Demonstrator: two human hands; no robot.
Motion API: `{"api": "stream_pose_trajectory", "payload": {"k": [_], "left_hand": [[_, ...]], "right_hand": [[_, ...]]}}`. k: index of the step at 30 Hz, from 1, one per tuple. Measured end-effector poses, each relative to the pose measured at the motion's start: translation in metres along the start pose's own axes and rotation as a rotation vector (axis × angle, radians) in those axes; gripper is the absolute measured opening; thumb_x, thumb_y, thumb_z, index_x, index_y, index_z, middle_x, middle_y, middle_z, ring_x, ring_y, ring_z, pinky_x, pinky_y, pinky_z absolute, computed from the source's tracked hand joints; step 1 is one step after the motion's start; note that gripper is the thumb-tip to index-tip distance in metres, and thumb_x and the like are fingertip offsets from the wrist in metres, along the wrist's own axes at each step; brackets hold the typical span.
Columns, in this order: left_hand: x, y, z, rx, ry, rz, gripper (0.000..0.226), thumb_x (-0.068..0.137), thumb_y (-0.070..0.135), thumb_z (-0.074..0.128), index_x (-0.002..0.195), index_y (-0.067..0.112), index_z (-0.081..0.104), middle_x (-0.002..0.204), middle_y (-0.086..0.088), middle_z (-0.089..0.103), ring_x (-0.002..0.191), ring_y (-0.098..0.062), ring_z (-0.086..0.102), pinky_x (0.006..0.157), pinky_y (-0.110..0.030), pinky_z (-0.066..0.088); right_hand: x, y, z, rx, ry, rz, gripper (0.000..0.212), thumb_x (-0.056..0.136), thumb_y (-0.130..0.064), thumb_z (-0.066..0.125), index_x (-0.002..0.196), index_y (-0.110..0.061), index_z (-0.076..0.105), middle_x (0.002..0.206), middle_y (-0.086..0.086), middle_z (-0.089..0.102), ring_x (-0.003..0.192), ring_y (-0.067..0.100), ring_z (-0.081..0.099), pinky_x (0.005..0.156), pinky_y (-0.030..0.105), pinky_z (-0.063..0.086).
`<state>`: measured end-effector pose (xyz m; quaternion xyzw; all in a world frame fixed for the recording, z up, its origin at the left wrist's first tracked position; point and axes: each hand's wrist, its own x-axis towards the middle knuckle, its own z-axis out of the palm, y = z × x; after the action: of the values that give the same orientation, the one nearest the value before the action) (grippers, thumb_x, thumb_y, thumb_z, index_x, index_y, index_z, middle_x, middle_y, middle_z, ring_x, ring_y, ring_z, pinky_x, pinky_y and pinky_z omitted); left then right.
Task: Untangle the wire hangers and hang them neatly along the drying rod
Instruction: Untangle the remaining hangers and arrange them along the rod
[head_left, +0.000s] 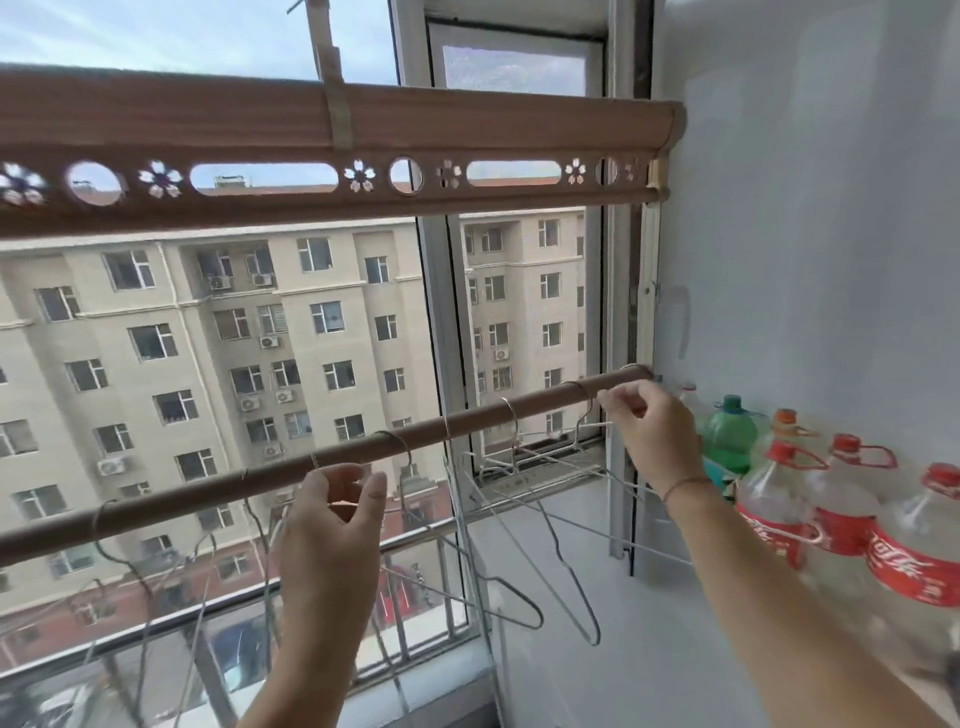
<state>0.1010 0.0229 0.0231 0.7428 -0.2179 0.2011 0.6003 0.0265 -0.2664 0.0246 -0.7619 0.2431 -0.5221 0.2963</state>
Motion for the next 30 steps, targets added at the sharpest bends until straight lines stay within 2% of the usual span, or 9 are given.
{"api": "stream_pose_trajectory", "payload": {"k": [3, 5, 9, 14, 18, 22, 26, 28, 30], "left_hand": [[-0.005, -0.001, 0.008, 0.01, -0.035, -0.001, 0.011, 0.086, 0.027, 0.063, 0.092, 0.018, 0.063, 0.075, 0.006, 0.065, 0.068, -0.004, 0.059, 0.054, -0.016, 0.037], [-0.006, -0.004, 0.011, 0.005, -0.043, -0.003, 0.011, 0.086, 0.027, 0.063, 0.09, 0.017, 0.064, 0.074, 0.005, 0.065, 0.067, -0.006, 0.059, 0.054, -0.017, 0.038], [-0.007, -0.009, 0.016, 0.03, -0.044, -0.008, 0.009, 0.086, 0.03, 0.063, 0.087, 0.021, 0.063, 0.073, 0.005, 0.065, 0.067, -0.003, 0.059, 0.053, -0.015, 0.036], [-0.007, -0.013, 0.019, 0.0, -0.067, -0.037, 0.009, 0.085, 0.032, 0.064, 0.086, 0.023, 0.062, 0.074, 0.004, 0.066, 0.072, -0.007, 0.061, 0.056, -0.018, 0.04], [-0.009, -0.016, 0.016, -0.019, -0.053, -0.046, 0.006, 0.084, 0.029, 0.066, 0.085, 0.023, 0.063, 0.073, 0.005, 0.066, 0.069, -0.006, 0.062, 0.057, -0.016, 0.04], [-0.012, -0.017, 0.013, -0.037, -0.1, -0.071, 0.004, 0.086, 0.028, 0.063, 0.087, 0.024, 0.062, 0.077, 0.005, 0.066, 0.074, -0.008, 0.062, 0.06, -0.019, 0.044], [-0.013, -0.016, 0.012, -0.037, -0.153, -0.114, 0.003, 0.087, 0.028, 0.062, 0.089, 0.027, 0.06, 0.082, 0.006, 0.066, 0.078, -0.009, 0.063, 0.066, -0.022, 0.047], [-0.015, -0.017, 0.012, -0.005, -0.198, -0.133, 0.01, 0.087, 0.03, 0.061, 0.095, 0.023, 0.062, 0.084, 0.007, 0.066, 0.08, -0.007, 0.063, 0.069, -0.021, 0.048], [-0.017, -0.019, 0.012, 0.024, -0.256, -0.172, 0.018, 0.087, 0.033, 0.061, 0.098, 0.019, 0.066, 0.086, 0.006, 0.069, 0.081, -0.009, 0.065, 0.073, -0.027, 0.053]], "right_hand": [[-0.003, 0.001, 0.008, -0.025, -0.095, 0.004, 0.023, 0.086, -0.03, 0.063, 0.092, -0.009, 0.067, 0.071, 0.002, 0.063, 0.063, 0.013, 0.056, 0.053, 0.012, 0.037], [0.001, 0.004, 0.01, -0.04, -0.082, 0.02, 0.022, 0.086, -0.028, 0.062, 0.089, -0.008, 0.068, 0.067, 0.001, 0.063, 0.056, 0.006, 0.054, 0.048, 0.008, 0.033], [0.013, 0.011, 0.002, -0.047, 0.004, 0.024, 0.018, 0.087, -0.021, 0.062, 0.082, -0.005, 0.07, 0.063, 0.0, 0.061, 0.051, 0.001, 0.05, 0.048, 0.013, 0.036], [0.021, 0.017, -0.004, -0.094, -0.01, 0.028, 0.02, 0.087, -0.022, 0.062, 0.083, -0.005, 0.071, 0.064, 0.003, 0.064, 0.053, 0.011, 0.053, 0.049, 0.017, 0.035], [0.012, 0.013, -0.001, -0.058, -0.021, -0.023, 0.02, 0.087, -0.021, 0.062, 0.08, -0.004, 0.069, 0.06, 0.004, 0.064, 0.049, 0.006, 0.053, 0.044, 0.008, 0.037], [-0.001, 0.0, 0.003, -0.051, -0.05, -0.019, 0.019, 0.087, -0.022, 0.061, 0.084, -0.005, 0.069, 0.06, -0.001, 0.062, 0.049, 0.001, 0.052, 0.047, 0.009, 0.035], [-0.031, -0.03, 0.008, -0.029, 0.11, -0.007, 0.017, 0.083, -0.027, 0.066, 0.082, -0.011, 0.06, 0.065, -0.001, 0.059, 0.056, 0.006, 0.052, 0.054, 0.019, 0.043], [-0.057, -0.05, 0.017, -0.02, 0.019, -0.069, 0.022, 0.081, -0.035, 0.066, 0.077, -0.017, 0.056, 0.064, -0.006, 0.058, 0.058, 0.006, 0.054, 0.054, 0.018, 0.041], [-0.081, -0.065, 0.03, -0.064, -0.206, -0.085, 0.025, 0.08, -0.046, 0.065, 0.075, -0.022, 0.056, 0.061, -0.014, 0.055, 0.06, -0.003, 0.052, 0.053, 0.011, 0.036]]}}
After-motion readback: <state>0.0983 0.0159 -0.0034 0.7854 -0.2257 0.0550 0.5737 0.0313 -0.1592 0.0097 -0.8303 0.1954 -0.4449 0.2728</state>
